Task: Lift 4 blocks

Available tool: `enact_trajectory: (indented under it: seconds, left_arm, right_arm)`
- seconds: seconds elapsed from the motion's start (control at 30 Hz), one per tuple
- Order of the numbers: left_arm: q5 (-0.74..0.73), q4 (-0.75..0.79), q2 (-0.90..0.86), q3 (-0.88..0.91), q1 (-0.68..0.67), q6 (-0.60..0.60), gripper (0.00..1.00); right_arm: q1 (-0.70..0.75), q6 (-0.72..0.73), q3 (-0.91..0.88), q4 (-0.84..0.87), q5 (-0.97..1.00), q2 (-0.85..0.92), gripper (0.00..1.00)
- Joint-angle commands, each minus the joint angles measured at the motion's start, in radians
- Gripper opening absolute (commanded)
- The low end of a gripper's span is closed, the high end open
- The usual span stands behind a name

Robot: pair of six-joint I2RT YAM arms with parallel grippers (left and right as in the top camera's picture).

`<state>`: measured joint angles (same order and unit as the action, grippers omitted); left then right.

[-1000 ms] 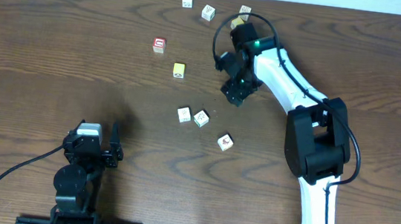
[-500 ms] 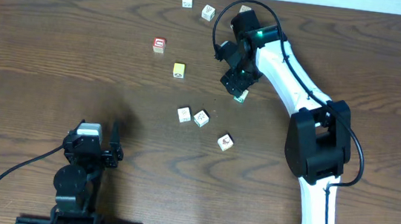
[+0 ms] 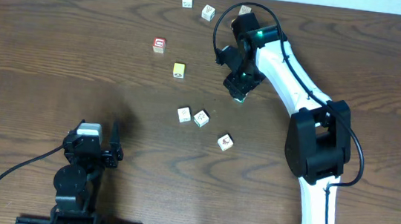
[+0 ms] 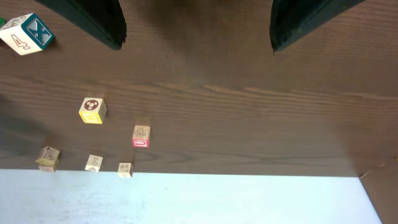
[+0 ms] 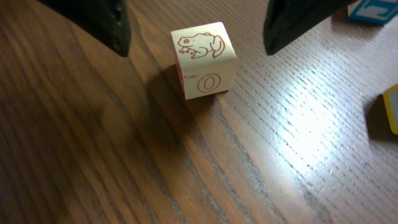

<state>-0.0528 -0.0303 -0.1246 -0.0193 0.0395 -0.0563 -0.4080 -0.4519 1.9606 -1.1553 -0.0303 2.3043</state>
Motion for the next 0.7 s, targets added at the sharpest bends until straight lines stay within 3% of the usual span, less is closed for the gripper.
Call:
enact_trajectory:
  seconds: [0.0, 0.3, 0.5, 0.67]
  left_arm:
    - [0.005, -0.040, 0.001, 0.015, 0.007, 0.001, 0.74]
    - [0.005, -0.040, 0.001, 0.015, 0.007, 0.001, 0.74]
    - [0.005, -0.040, 0.001, 0.015, 0.007, 0.001, 0.74]
    - [0.005, -0.040, 0.001, 0.015, 0.007, 0.001, 0.74]
  right_arm:
    - [-0.003, -0.014, 0.000, -0.001, -0.029, 0.011, 0.64]
    - [-0.003, -0.027, -0.058, 0.015, -0.034, 0.011, 0.65]
    - [-0.003, -0.029, -0.072, 0.028, -0.034, 0.011, 0.42]
    - [-0.003, -0.028, -0.073, 0.030, -0.034, 0.011, 0.39]
